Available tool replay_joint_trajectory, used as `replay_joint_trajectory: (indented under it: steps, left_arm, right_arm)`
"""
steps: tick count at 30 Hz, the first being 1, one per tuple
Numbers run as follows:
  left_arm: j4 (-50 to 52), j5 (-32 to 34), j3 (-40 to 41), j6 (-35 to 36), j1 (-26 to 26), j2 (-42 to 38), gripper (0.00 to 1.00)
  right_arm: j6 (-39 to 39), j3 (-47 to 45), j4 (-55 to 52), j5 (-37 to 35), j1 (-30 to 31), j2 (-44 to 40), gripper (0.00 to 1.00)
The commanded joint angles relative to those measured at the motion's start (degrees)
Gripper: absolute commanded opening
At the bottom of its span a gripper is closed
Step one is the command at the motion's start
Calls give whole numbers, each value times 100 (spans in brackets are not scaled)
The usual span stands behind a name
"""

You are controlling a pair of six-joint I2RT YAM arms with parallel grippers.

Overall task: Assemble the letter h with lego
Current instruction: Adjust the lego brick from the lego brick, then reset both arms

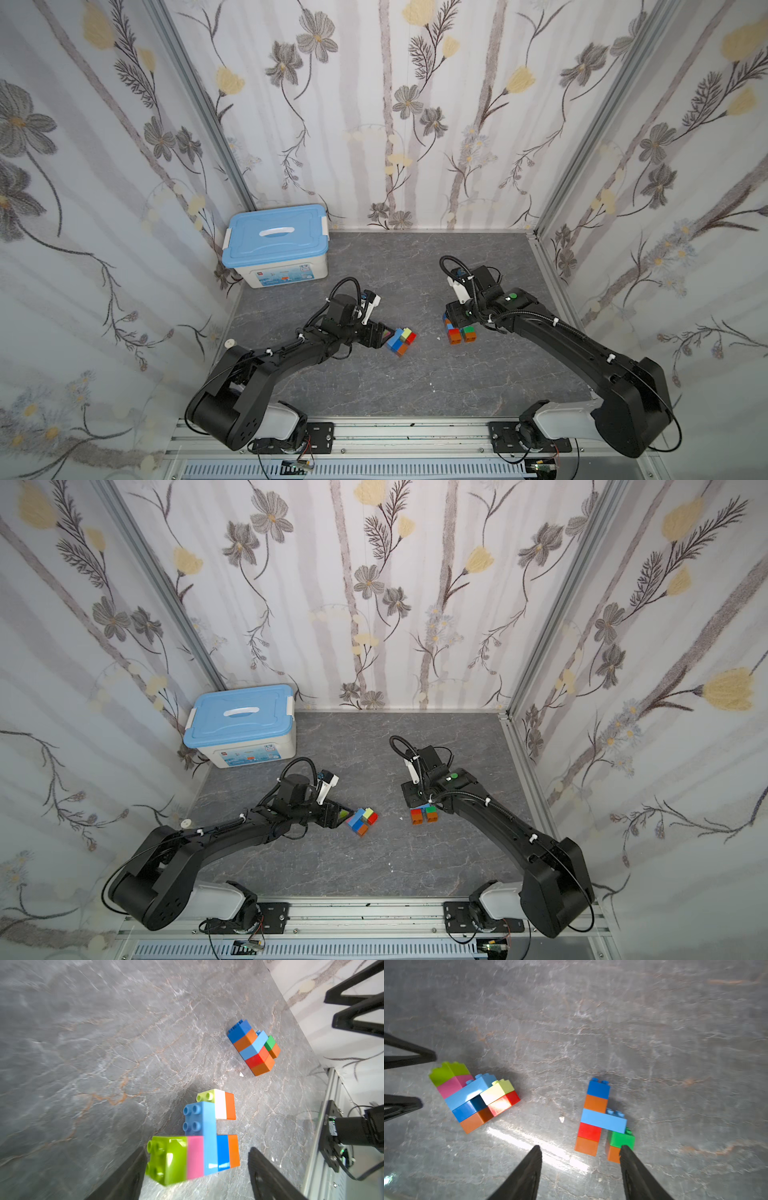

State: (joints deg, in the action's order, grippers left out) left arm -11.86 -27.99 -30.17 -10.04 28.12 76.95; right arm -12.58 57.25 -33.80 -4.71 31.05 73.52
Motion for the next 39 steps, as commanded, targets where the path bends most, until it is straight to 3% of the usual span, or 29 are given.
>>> replay_joint_trajectory:
  steps: [1,2,3,4,6,9,11,13,15,18,22,24,26,29,31,34,37,39]
  left_arm:
    - [360,986,135,227,-8,-641,96]
    - [492,1205,167,262,-12,-929,100]
    - [616,1469,187,284,-8,-1210,100]
    - [742,1744,193,287,-8,-1470,100]
    - [861,2249,210,334,-6,-1951,100]
    - [949,3234,165,345,-79,-2359,100]
    - [1009,3420,77,292,-350,-2328,100]
    - [854,3800,76,266,-604,-2125,100]
    - [271,4180,285,383,-766,-1903,100]
    - [270,3865,126,364,-1326,-1518,100]
    - [-35,2861,37,1072,-1721,-1143,100]
    - [-614,2504,235,1418,-1890,-813,100]
    - [-1230,2136,412,1016,-2244,-337,100]
    - [-1435,1825,240,1066,-2364,168,100]
    - [-1947,1942,278,1103,-2368,332,100]
    - [-1375,1780,-227,1159,-2414,726,100]
    - [-1326,1999,-232,1224,-2419,717,100]
    - [-2107,2300,174,1668,-2339,522,100]
  right_arm:
    - [-257,-563,822,-1320,-11,-729,70]
    - [-307,-785,999,-1699,-19,-1036,76]
    - [-380,-966,1126,-2051,-28,-1296,96]
    - [-487,-1182,1284,-2456,-38,-1615,99]
    - [-437,-1645,1634,-2977,-55,-2168,99]
    - [382,-2424,2417,-3417,-106,-2859,99]
    - [953,-2944,2935,-3514,-143,-3124,99]
    - [918,-3293,3174,-3883,-309,-3208,99]
    - [839,-3530,3331,-3640,-637,-3141,99]
    - [760,-3710,3658,-2678,-1277,-2778,99]
    - [643,-4084,4960,-1727,-2126,-2132,99]
    - [587,-4159,5460,-1502,-2445,-1700,99]
    - [770,-4124,5874,-1454,-2540,-1437,99]
    - [887,-4179,6779,-1193,-2682,-941,99]
    - [937,-4125,7216,-1056,-2691,-581,99]
    - [983,-3998,7871,-824,-2689,-18,99]
    - [940,-3598,7534,-829,-2708,459,99]
    - [939,-3606,7908,-798,-2717,886,99]
